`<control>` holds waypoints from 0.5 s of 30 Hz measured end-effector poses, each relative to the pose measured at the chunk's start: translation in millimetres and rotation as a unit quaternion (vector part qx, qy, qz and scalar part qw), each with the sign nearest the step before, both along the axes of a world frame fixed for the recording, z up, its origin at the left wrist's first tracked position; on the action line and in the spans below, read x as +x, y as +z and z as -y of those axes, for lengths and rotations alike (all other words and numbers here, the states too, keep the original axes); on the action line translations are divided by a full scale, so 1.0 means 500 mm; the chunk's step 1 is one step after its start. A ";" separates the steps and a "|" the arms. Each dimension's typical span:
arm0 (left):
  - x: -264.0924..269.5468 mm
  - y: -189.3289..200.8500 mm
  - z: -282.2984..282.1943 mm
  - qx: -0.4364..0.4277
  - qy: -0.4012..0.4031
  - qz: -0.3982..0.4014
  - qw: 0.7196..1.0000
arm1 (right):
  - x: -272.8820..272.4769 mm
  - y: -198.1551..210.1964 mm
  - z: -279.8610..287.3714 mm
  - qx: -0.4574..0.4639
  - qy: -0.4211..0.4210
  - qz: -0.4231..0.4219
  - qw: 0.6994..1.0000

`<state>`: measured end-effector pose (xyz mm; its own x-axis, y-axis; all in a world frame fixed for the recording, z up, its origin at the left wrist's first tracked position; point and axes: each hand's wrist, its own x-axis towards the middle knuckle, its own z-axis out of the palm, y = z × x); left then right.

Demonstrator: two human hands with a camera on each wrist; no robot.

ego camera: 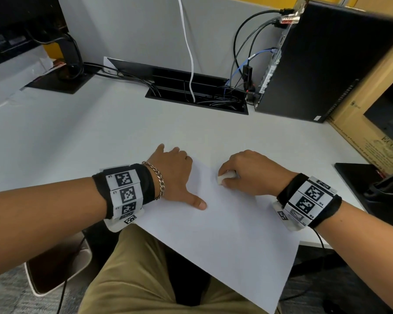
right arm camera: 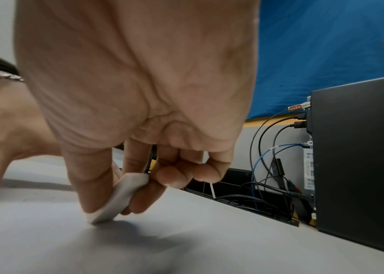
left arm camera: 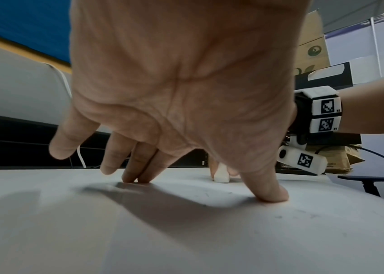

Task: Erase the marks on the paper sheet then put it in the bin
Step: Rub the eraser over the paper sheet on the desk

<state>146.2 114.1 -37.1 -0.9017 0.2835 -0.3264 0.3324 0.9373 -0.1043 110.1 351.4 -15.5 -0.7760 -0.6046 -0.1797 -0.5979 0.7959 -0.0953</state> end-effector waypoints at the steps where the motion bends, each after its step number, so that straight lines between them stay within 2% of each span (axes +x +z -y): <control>1: 0.004 0.000 0.000 0.002 0.008 0.008 1.000 | 0.000 0.000 0.002 0.001 -0.001 -0.004 1.000; 7: 0.014 0.003 0.000 -0.001 0.041 0.069 0.997 | 0.000 -0.008 0.042 -0.039 -0.013 -0.010 0.999; 12: 0.015 0.004 -0.001 -0.005 0.042 0.064 0.997 | -0.012 -0.011 0.064 -0.023 -0.019 -0.023 0.999; 15: 0.012 0.004 -0.003 -0.019 0.038 0.062 0.997 | 0.001 -0.016 0.071 -0.005 0.008 -0.033 0.999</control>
<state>152.1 115.5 -34.8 -0.8720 0.2011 -0.4462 0.2729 0.9566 -0.1020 110.6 315.7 -23.5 -0.7759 -0.6188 -0.1227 -0.6162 0.7851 -0.0630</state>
